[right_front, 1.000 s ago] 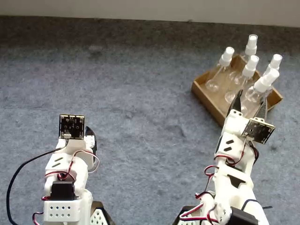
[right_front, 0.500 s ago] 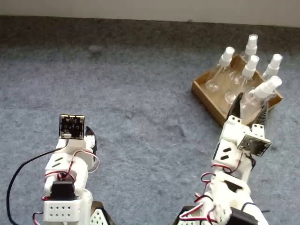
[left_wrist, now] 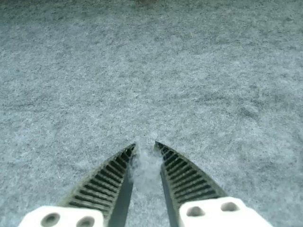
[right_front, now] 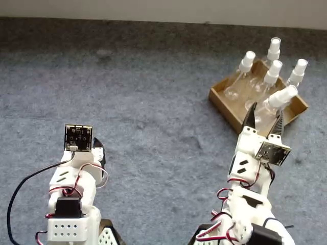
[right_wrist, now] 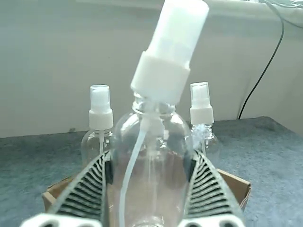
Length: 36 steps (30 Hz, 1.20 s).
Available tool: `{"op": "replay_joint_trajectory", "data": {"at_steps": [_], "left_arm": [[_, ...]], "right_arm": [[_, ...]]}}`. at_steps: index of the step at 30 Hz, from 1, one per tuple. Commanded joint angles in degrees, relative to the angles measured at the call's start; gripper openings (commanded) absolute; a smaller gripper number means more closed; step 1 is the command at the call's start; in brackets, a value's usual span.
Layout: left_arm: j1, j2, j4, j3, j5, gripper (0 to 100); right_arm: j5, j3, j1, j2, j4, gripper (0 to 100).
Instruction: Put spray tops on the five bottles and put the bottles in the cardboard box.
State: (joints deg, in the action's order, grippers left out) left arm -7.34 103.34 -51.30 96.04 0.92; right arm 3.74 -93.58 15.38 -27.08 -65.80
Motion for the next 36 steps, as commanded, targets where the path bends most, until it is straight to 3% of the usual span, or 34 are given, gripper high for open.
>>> {"op": "replay_joint_trajectory", "data": {"at_steps": [1, 3, 7, 14, 18, 23, 34, 36], "left_arm": [[1.2, -0.4, 0.0, 1.1, -0.4, 0], [1.2, -0.4, 0.0, 1.1, -0.4, 0], [1.2, -0.4, 0.0, 1.1, -0.4, 0], [1.2, -0.4, 0.0, 1.1, -0.4, 0], [1.2, -0.4, 0.0, 1.1, -0.4, 0], [1.2, -0.4, 0.0, 1.1, -0.4, 0], [1.2, -0.4, 0.2, 1.1, -0.4, 0], [1.2, -0.4, 0.2, 1.1, -0.4, 0]], "right_arm": [[4.1, 5.9, -0.7, 5.1, -0.2, 0.8], [5.5, 7.5, -0.6, 8.4, -1.8, 0.8], [5.8, 7.5, -0.9, 12.9, -17.1, 0.8], [6.0, 8.8, -0.7, 24.6, -19.3, 0.8], [6.1, 13.4, -0.6, 32.0, -25.6, 0.8], [11.3, 16.7, -0.8, 41.6, -30.5, 0.8], [11.0, 21.0, -1.0, 51.4, -32.7, 0.8], [7.9, 21.8, -1.0, 52.4, -32.7, 0.8]]}}
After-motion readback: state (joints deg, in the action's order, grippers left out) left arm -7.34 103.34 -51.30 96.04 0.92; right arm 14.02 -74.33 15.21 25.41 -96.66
